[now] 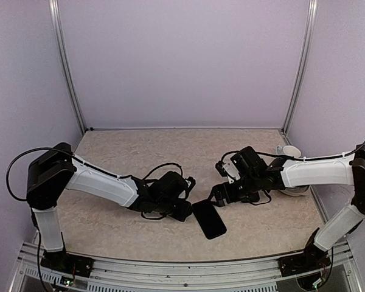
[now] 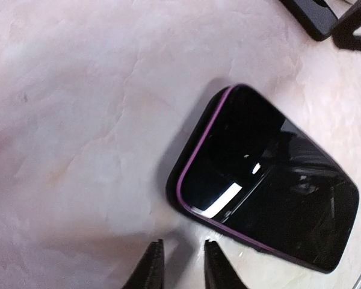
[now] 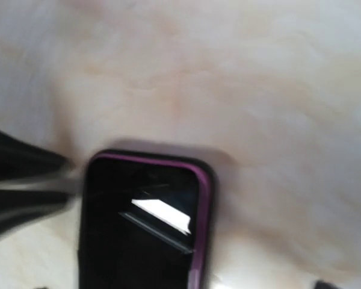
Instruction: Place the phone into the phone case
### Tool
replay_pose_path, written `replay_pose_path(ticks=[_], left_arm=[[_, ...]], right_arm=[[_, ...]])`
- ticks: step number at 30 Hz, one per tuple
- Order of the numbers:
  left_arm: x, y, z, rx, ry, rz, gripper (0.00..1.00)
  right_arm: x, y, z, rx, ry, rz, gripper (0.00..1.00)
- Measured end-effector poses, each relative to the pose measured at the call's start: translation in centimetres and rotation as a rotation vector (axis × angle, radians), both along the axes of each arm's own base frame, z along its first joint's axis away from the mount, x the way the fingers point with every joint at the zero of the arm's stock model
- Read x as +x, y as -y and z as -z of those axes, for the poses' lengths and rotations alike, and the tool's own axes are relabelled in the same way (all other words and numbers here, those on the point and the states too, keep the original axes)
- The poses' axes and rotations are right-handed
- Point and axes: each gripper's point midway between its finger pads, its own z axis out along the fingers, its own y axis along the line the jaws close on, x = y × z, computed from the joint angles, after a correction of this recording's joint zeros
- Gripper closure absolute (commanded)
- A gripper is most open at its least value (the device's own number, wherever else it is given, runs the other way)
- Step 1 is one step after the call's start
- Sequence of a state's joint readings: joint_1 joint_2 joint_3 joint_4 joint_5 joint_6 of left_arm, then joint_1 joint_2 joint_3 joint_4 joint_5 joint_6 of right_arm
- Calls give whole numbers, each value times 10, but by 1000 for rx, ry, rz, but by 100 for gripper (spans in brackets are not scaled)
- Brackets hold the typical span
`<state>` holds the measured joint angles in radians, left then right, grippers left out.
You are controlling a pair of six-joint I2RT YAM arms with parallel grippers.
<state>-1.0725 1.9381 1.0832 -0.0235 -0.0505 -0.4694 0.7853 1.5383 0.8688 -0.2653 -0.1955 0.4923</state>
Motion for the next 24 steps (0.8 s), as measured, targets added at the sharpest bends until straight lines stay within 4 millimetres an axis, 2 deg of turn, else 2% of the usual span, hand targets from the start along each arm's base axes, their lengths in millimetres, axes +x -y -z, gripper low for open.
replay_pose_path(ticks=[2, 4, 7, 9, 11, 13, 15, 24], left_arm=[[-6, -12, 0, 15, -16, 3, 58], [-5, -17, -11, -1, -7, -2, 54], [4, -18, -45, -74, 23, -23, 47], [16, -21, -67, -131, 45, -60, 42], [29, -27, -79, -161, 57, -99, 40], [36, -34, -76, -164, 52, -130, 38], [34, -39, -69, -149, 38, -138, 37], [29, -41, -59, -130, 16, -138, 36]], right_arm=[[-4, 6, -5, -47, 26, 25, 1], [-15, 6, 0, -117, 24, 26, 1], [-35, 4, 20, -227, -13, 7, 1], [-48, 4, 38, -309, -46, -9, 1], [-58, 4, 50, -360, -75, -25, 1], [-64, -1, 53, -369, -94, -38, 1], [-65, -8, 52, -360, -97, -48, 1], [-68, -26, 51, -365, -103, -79, 1]])
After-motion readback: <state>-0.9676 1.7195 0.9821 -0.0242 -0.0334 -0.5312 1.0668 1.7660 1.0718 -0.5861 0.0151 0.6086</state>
